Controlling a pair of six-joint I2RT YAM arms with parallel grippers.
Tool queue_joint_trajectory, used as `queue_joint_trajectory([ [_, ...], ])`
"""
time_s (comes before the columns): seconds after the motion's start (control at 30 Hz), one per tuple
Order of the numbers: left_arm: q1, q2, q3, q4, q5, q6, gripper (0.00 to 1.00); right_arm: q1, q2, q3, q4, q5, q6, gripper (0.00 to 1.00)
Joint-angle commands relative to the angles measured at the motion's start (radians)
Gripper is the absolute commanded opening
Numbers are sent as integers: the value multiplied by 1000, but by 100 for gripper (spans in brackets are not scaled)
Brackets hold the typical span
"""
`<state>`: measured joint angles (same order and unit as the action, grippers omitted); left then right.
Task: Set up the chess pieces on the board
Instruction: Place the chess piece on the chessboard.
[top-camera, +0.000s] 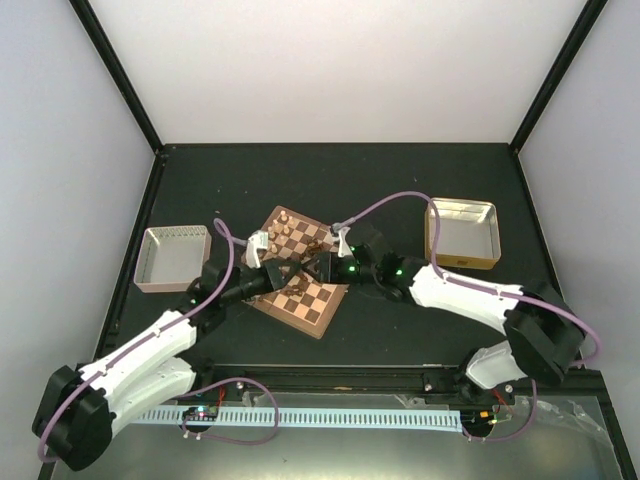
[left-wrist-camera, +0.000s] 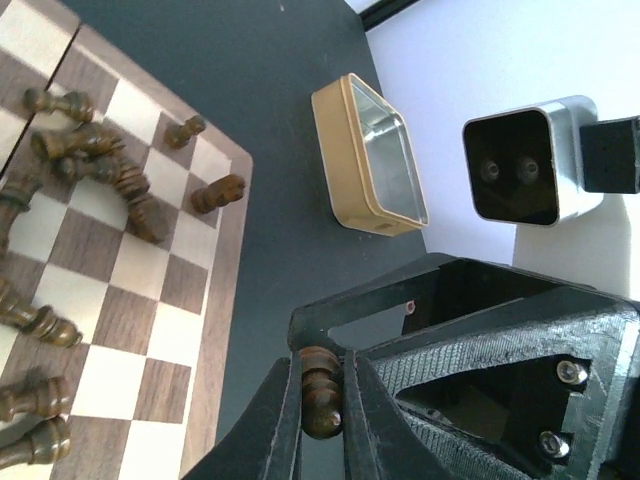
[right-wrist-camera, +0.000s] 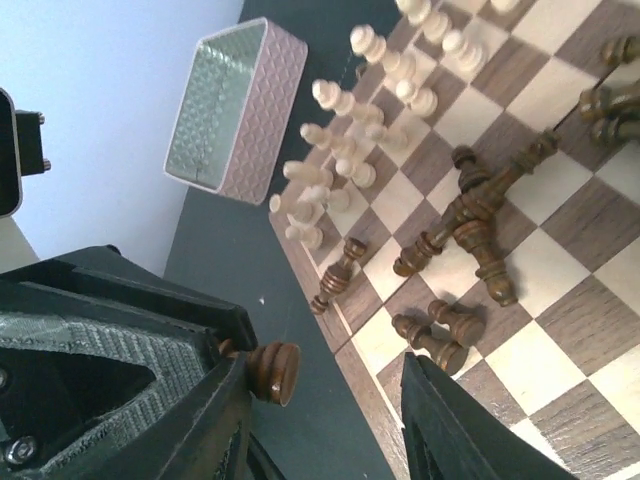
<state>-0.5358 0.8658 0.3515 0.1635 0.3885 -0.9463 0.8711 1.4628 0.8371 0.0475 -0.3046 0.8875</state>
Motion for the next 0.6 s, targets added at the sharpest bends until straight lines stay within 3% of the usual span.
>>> queue_joint_trajectory([
  [0.0,5,2,116,-367,-126,142,2,-22,-96,18,-177,284,-62,44],
  [0.2,-76,61,205,-549,-230,181,3,-26,-129,6,-231,411,-66,45],
  [0.57,-363,319,414,-789,-438,140,3,-28,-119,-10,-243,423,-64,45],
])
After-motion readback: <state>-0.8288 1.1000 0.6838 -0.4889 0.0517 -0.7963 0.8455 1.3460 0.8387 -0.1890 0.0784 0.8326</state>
